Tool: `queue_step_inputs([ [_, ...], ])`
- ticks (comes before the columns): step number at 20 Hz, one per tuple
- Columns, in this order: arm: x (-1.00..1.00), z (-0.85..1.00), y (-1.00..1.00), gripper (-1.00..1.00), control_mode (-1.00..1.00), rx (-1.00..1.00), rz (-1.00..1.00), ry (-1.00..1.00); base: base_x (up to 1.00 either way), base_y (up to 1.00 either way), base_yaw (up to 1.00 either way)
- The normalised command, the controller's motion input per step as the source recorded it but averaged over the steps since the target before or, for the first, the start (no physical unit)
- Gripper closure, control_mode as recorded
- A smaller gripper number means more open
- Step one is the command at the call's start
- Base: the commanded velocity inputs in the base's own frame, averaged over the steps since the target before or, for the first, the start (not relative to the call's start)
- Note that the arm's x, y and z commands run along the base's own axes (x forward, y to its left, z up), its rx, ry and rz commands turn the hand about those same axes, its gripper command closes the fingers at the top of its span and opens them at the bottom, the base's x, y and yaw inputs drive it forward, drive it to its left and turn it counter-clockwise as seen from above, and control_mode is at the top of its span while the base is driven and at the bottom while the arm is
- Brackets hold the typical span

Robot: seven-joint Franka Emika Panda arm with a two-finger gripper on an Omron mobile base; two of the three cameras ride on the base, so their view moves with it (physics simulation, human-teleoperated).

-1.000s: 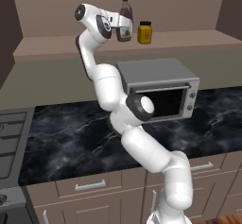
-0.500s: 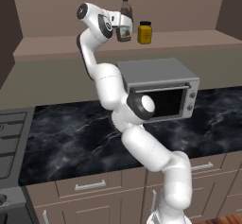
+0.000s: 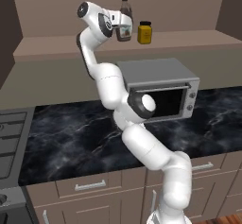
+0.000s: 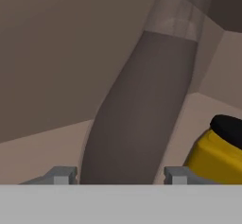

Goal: The dining table condiment station is running low on syrup bottle. Refill the condiment station by opening the cabinet and taking the syrup bottle from the cabinet and placing it on the dining table.

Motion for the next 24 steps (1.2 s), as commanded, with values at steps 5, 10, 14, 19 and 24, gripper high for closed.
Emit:
queue_step_inputs([
  [5, 0.02, 0.0, 0.0, 1.0, -1.0, 0.0, 0.0, 0.0, 0.0, 0.0, 0.0],
  [10, 0.0, 0.0, 0.0, 1.0, -1.0, 0.0, 0.0, 0.0, 0.0, 0.0, 0.0],
  [14, 0.02, 0.0, 0.0, 1.0, -1.0, 0.0, 0.0, 0.0, 0.0, 0.0, 0.0],
  [19, 0.0, 0.0, 0.0, 1.0, -1.0, 0.0, 0.0, 0.0, 0.0, 0.0, 0.0],
  [24, -0.33, 0.0, 0.01, 1.0, -1.0, 0.03, 0.0, -0.03, 0.0, 0.0, 0.0],
])
